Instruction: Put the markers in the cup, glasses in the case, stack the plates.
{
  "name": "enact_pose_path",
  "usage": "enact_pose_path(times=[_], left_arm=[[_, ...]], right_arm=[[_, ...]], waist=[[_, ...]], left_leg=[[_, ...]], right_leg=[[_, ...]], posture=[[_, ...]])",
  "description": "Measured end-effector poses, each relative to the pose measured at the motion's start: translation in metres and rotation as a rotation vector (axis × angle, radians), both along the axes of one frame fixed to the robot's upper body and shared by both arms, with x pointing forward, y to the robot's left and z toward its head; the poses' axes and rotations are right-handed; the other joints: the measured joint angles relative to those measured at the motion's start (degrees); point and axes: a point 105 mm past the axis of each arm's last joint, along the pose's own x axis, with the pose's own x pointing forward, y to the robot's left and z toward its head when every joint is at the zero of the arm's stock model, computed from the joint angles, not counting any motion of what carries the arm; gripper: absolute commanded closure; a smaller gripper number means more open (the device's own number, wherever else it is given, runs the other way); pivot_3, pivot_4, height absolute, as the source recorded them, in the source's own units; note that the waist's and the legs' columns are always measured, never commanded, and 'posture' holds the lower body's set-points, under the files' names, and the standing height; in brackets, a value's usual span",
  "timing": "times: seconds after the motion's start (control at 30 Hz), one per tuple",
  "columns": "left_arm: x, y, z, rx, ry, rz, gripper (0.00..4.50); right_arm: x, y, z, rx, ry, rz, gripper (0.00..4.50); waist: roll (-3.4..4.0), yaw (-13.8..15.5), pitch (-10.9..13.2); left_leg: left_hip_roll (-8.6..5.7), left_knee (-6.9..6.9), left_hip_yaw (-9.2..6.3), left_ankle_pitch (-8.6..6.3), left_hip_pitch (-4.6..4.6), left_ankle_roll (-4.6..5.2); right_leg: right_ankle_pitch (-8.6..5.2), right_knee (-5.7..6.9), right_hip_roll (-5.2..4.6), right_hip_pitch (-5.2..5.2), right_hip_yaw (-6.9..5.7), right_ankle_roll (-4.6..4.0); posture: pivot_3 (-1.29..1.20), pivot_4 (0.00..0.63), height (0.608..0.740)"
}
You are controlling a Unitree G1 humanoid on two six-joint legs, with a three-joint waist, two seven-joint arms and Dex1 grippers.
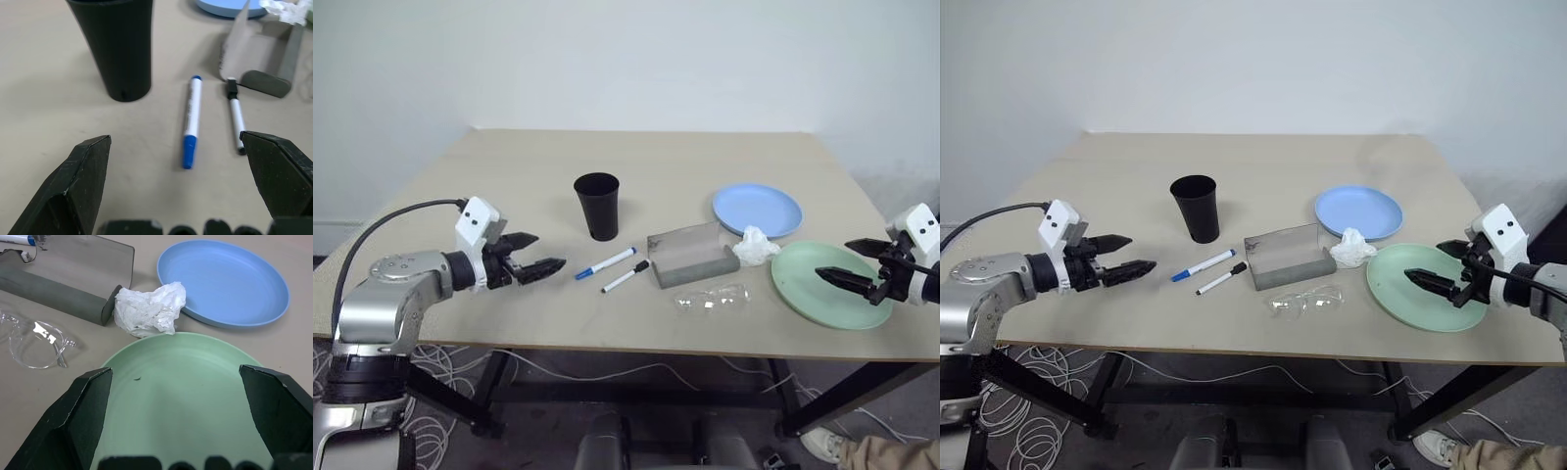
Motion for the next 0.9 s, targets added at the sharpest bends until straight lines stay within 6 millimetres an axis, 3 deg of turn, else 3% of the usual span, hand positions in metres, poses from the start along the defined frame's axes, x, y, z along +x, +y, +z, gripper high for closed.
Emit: enact_pose_path(times=[0.3,0.9], left_arm=[[-0.003,0.003,-0.004,-0.015,0.011,0.019,0.02],[-0.006,-0.014,0.004,-0.036,-0.091,-0.152,0.02]], right_arm=[[0.0,0.001,-0.004,0.004,0.021,0.003,0.0],[-0.004,-0.028,-0.013,0.02,0.038,-0.156,0.0]], waist=[[0.01,0.02,-0.01],[0.05,0.0,-0.05]], left_leg=[[0.0,-0.01,0.02,-0.01,0.01,0.01],[0.0,0.01,0.05,-0.01,0.0,0.02]], right_leg=[[0.0,0.02,0.0,0.0,-0.04,0.0],[0.0,0.02,0.01,0.0,-0.03,0.0]], posture=[[0.0,0.0,0.615],[0.0,0.0,0.615]])
